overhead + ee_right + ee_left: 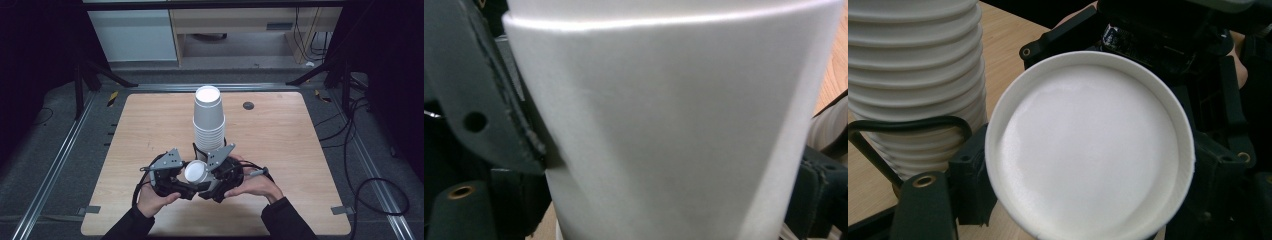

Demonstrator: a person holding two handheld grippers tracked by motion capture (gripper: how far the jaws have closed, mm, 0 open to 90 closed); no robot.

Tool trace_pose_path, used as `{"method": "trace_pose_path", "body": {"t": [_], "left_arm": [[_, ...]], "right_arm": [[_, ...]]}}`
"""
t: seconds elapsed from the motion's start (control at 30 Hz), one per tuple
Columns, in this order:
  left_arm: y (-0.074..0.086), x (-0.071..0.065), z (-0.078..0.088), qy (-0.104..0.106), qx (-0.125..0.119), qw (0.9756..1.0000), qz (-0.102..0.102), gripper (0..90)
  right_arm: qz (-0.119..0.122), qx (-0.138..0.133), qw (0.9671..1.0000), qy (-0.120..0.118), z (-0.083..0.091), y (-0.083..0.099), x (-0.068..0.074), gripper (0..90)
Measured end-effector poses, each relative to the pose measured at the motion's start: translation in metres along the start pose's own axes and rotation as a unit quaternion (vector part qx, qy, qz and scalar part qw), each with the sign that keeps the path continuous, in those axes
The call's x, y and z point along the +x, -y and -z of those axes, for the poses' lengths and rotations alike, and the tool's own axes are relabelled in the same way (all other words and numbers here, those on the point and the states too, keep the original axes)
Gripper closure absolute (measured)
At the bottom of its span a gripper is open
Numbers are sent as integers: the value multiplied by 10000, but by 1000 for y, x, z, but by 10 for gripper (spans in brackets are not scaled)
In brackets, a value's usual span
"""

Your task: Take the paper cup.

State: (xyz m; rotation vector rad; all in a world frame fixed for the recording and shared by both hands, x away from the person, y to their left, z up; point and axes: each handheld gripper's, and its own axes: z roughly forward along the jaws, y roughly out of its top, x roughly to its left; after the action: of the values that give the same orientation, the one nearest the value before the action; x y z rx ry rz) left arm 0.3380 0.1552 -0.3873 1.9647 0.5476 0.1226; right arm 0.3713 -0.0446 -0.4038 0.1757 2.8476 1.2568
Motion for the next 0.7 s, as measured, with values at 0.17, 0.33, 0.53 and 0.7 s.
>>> {"method": "trace_pose_path", "body": {"t": [0.17, 0.33, 0.53, 0.7], "left_arm": [[-1, 1, 2, -32, -11, 10000, -36, 219], [0, 4, 5, -75, -23, 10000, -41, 219], [1, 9, 10, -170, -65, 9998, -31, 219], [1, 15, 15, -227, -156, 9996, 39, 218]], "right_arm": [[-58, 46, 10000, 14, 2, 0, -1, 60], [-169, -93, 9998, 111, 11, 0, -2, 48], [-209, -252, 9990, 288, 29, -1, -4, 47], [-286, -380, 9980, 412, 45, 3, -5, 47]]}}
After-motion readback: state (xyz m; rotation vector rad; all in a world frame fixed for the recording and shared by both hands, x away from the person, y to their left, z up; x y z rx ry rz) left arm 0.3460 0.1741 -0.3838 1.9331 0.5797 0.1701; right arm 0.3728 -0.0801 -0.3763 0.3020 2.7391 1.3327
